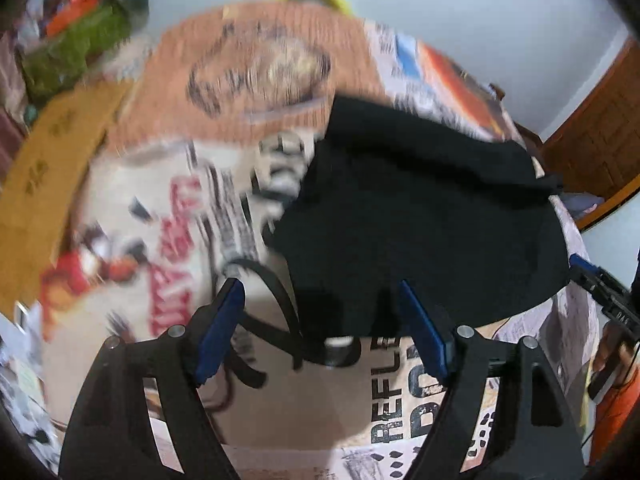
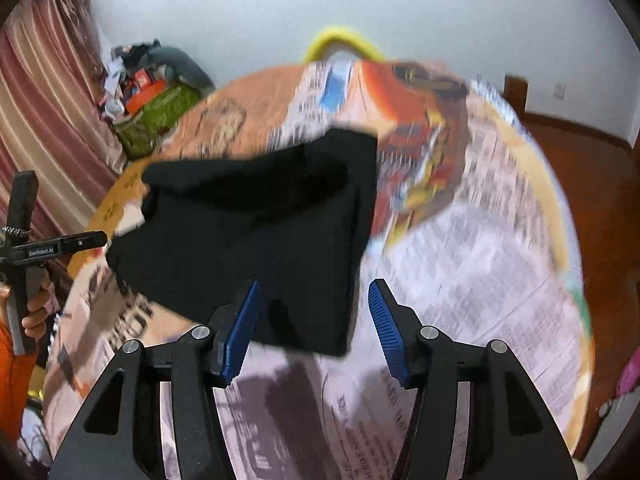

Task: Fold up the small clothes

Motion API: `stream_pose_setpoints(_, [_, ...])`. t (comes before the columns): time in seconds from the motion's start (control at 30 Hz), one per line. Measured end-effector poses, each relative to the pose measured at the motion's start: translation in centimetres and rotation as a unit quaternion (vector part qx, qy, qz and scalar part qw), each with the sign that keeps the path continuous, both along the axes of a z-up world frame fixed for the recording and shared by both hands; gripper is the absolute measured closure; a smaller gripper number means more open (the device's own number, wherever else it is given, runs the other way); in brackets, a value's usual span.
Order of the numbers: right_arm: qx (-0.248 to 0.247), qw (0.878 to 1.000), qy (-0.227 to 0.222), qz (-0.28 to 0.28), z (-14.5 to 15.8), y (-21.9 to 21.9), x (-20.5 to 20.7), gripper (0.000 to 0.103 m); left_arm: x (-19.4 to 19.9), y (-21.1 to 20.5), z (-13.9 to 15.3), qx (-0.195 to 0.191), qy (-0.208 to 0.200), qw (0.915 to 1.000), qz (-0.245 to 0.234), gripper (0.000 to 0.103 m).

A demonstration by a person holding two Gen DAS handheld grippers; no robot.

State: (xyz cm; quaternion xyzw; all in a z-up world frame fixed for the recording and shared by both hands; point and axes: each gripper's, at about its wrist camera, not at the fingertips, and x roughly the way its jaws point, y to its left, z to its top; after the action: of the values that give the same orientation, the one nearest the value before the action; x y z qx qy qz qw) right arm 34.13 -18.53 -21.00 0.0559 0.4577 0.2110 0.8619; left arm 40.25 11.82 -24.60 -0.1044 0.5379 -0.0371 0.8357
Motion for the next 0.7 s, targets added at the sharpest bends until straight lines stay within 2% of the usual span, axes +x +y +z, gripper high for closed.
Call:
stream_pose_setpoints(0.07, [0.002,1.0,0.013,0.004,-1.0,0.3,0.0,0.051,0.2,-0.1,-1.3,-0.029,0.012,0.9995,0.005,0.036])
stream_pose_setpoints(0.1, [0.005,1.0,0.018,0.007,-1.3,0.6,0.1,0.053,0.5,-0.2,-2.0,-0.05,0.02,0.9985,0.004,0.051])
stream_pose_setpoints(0.13, [0.006,1.0,0.017,0.009,-1.5,0.8,-0.1,0.062,0.8,-0.4,-2.6,-0.066,0.028,0.9974,0.004,0.063])
stream_pose_setpoints(0.17, [0.007,1.0,0.016,0.014,-1.5,1.0,-0.1,0.065,0.9,-0.6,-2.9,-0.066,0.029,0.9973,0.009,0.067])
stream_pose_setpoints(0.2, [0.001,1.0,0.012,0.016,-1.5,1.3,-0.1,0.069,0.9,-0.8,-2.9,-0.064,0.024,0.9976,0.011,0.076])
stream_pose_setpoints(0.3, [-0.007,1.0,-0.001,0.017,-1.1,1.5,-0.3,0.09,0.4,-1.0,-2.3,-0.06,0.011,0.9981,0.009,0.081])
stream_pose_setpoints(0.33, [-0.003,1.0,-0.001,0.018,-0.9,1.3,-0.4,0.093,-0.1,-1.2,-1.8,-0.053,0.004,0.9985,0.007,0.082])
stream_pose_setpoints(0.57, [0.008,1.0,-0.001,0.027,-0.3,0.2,-4.3,0.095,-6.2,-1.5,1.2,-0.035,-0.02,0.9988,-0.026,0.085])
stream_pose_setpoints(0.7, [0.01,1.0,0.006,0.027,-0.2,-0.3,-7.4,0.096,-10.6,-2.0,1.7,-0.021,-0.019,0.9982,-0.054,0.085])
